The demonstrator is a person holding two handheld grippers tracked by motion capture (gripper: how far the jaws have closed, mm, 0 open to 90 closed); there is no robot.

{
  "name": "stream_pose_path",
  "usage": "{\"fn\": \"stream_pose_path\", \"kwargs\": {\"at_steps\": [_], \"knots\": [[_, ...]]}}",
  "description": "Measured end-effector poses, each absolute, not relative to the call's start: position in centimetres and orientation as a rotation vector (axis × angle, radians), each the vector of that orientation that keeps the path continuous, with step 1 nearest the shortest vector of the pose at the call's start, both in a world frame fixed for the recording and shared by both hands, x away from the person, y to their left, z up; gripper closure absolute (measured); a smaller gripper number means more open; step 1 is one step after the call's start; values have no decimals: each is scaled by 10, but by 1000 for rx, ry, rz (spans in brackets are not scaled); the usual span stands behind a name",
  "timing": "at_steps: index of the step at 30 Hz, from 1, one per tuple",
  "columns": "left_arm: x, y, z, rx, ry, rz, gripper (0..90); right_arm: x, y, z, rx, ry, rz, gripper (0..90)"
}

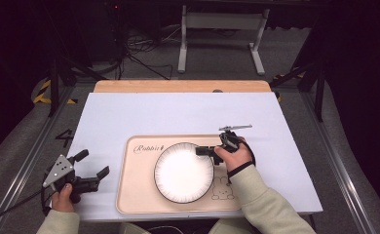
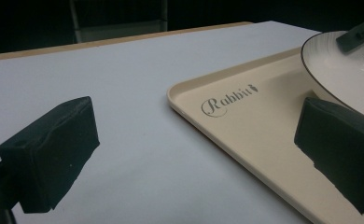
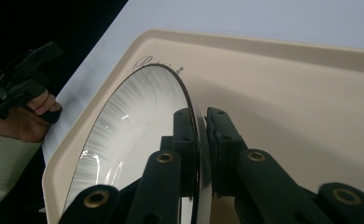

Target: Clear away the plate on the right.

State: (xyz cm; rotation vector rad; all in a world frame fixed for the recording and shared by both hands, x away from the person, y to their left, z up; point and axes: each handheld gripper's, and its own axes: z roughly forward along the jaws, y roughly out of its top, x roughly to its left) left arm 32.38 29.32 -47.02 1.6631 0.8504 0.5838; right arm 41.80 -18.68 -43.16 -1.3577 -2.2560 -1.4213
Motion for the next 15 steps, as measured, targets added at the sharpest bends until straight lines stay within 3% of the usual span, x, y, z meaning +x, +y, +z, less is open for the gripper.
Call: {"fn": "stream_pose_path", "kwargs": {"at_steps": [15], "knots": [[324, 293, -470, 1662, 854, 584, 2, 423, -182, -439, -1351, -2283, -1392, 844]]}}
